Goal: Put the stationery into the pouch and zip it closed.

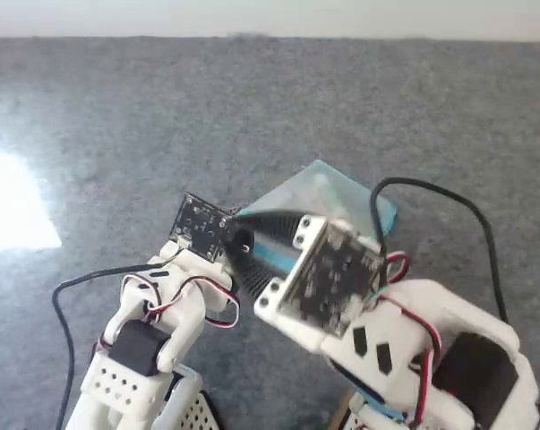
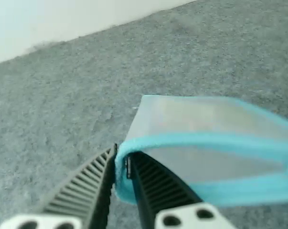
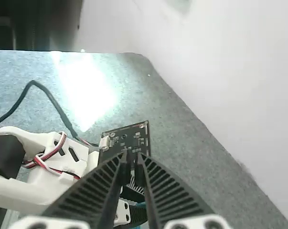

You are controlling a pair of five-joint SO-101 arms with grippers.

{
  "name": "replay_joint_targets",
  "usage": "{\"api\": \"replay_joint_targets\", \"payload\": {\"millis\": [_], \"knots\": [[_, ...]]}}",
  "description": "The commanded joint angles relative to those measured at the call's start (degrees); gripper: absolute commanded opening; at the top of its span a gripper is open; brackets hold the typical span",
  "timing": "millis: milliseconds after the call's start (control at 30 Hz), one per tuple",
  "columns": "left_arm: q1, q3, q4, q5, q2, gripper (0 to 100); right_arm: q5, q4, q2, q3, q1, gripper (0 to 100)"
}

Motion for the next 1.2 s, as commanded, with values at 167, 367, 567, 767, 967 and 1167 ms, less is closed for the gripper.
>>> {"api": "replay_joint_targets", "payload": {"millis": [167,367,567,767,967,1167], "knots": [[-3.9,-2.0,-1.1,0.5,0.4,1,-0.8,3.9,-1.7,3.4,8.0,9.5],[-10.5,-6.4,0.4,0.8,0.4,1,5.2,7.8,-5.5,12.7,21.1,18.2],[-10.7,-8.1,2.1,0.5,0.4,1,12.7,-0.7,-18.9,35.2,22.5,18.4],[-13.4,-9.9,2.8,0.5,0.4,1,16.3,-2.8,-32.0,51.1,20.0,18.4],[-13.3,-10.5,4.3,0.5,0.4,1,17.9,-8.9,-31.1,55.8,23.4,23.1],[-13.2,-10.2,4.3,0.0,0.4,1,17.9,-16.2,-25.2,55.7,23.7,25.4]]}}
